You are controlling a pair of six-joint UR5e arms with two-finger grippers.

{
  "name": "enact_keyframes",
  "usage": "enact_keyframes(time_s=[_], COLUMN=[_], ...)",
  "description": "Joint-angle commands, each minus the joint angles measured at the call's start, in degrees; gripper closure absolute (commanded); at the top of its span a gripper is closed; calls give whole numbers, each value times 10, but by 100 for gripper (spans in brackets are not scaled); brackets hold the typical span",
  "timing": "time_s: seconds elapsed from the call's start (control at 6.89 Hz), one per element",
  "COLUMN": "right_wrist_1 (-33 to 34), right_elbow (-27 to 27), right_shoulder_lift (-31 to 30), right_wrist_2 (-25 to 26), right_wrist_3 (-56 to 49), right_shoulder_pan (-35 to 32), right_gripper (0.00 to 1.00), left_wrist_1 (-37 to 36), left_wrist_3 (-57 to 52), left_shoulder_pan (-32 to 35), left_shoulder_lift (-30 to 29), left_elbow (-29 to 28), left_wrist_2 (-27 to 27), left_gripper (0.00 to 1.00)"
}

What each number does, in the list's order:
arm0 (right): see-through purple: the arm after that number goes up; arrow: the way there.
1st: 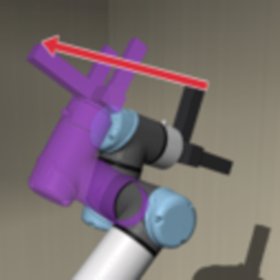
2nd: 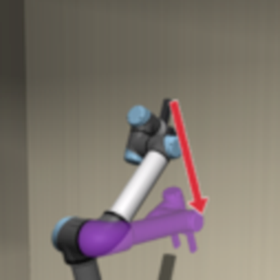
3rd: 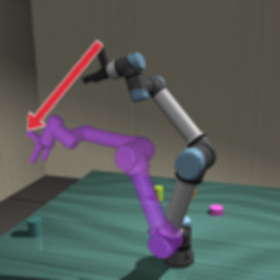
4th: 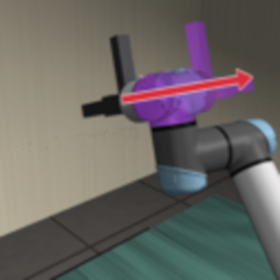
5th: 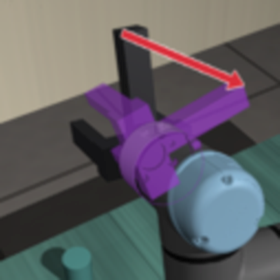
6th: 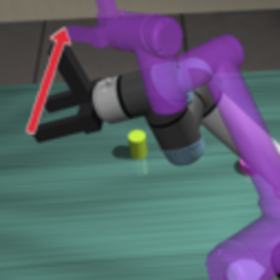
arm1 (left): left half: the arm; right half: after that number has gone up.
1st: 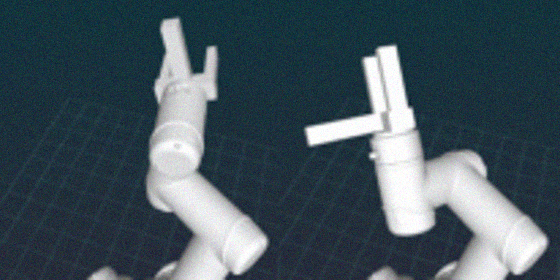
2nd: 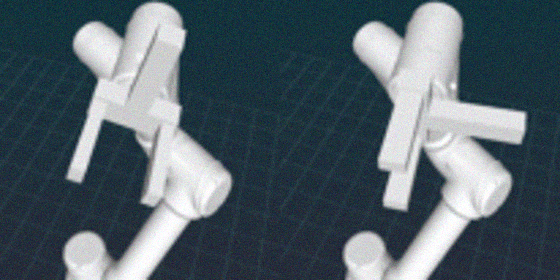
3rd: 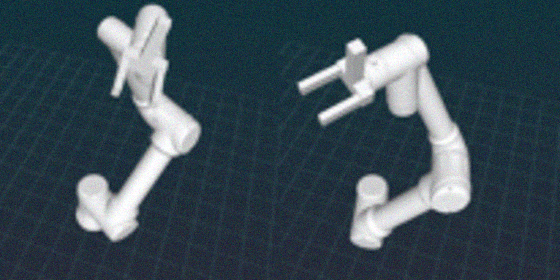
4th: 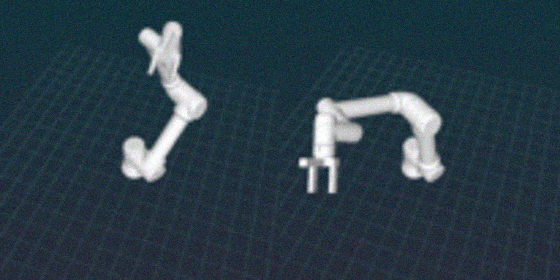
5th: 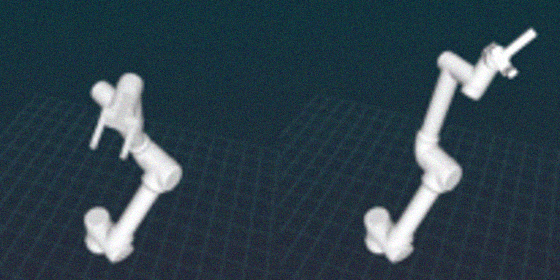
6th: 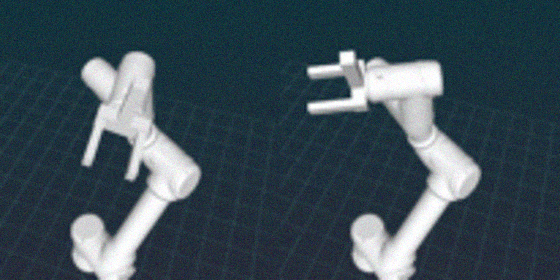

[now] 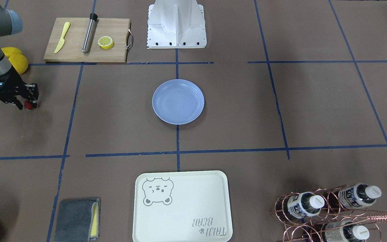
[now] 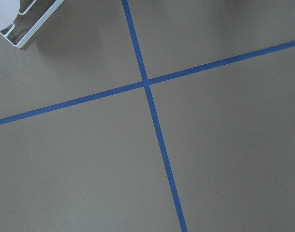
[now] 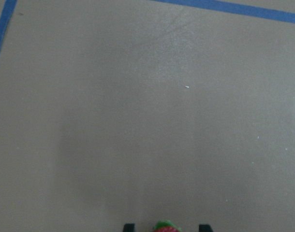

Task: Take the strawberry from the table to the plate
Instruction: 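Carry the strawberry with the right gripper over the grey-blue plate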

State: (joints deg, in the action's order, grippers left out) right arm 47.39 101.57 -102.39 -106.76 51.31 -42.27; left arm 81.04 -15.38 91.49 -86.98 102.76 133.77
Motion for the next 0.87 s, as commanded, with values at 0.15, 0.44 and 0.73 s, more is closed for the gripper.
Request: enact_keyframes(time_s=[0.15,0.44,0.73], right_wrist_1=[0,44,211], right_elbow=[6,38,38], right_shoulder_lift=[5,92,272], right_wrist_2=[0,-2,9], right_wrist_3=[0,18,90], right_shoulder_pan=[2,10,45], right_gripper=[100,100,100], left_wrist_1=[0,0,0], left_wrist_3=[0,0,0], left_shoulder_pan=[0,0,0], left_shoulder_lift=[0,0,-1], left_elbow=[0,1,1], left_wrist_2=[0,0,0], left_gripper=[0,0,0])
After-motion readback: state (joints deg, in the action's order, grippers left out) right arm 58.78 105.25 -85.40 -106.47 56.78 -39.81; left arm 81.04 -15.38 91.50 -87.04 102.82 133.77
